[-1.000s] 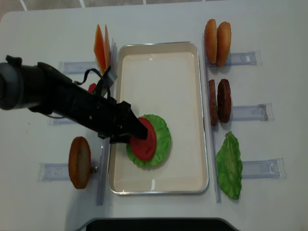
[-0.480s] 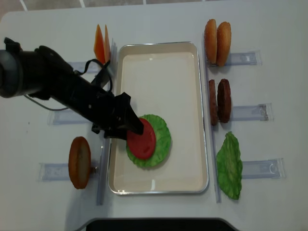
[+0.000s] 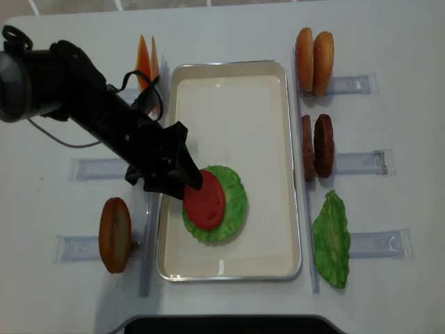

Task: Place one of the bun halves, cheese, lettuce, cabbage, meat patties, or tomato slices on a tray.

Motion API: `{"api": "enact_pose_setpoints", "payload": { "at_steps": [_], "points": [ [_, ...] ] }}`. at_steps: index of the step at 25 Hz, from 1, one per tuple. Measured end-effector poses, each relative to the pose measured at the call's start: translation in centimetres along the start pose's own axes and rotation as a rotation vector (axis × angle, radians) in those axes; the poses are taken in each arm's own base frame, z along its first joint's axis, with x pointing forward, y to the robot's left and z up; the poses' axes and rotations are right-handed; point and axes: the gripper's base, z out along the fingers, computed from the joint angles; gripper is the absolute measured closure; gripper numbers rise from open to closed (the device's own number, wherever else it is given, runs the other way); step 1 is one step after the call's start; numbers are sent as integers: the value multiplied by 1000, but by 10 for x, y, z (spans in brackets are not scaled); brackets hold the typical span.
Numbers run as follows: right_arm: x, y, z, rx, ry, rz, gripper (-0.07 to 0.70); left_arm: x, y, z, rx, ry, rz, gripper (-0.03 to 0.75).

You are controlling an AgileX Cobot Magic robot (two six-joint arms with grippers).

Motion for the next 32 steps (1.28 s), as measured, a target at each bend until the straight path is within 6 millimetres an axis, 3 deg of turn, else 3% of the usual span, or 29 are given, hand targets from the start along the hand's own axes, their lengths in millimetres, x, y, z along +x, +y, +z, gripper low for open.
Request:
{"api": "enact_pose_setpoints", "payload": {
  "at_steps": [9, 23, 32],
  "points": [
    [0, 0, 0, 0, 0, 0, 342, 8, -7, 13, -108, 53, 32, 353],
    [0, 0, 0, 0, 0, 0, 342, 14, 0, 11, -204, 119, 14, 353],
    [0, 0, 0, 0, 0, 0, 342, -9, -27, -15, -198, 73, 94, 353]
  ]
}}
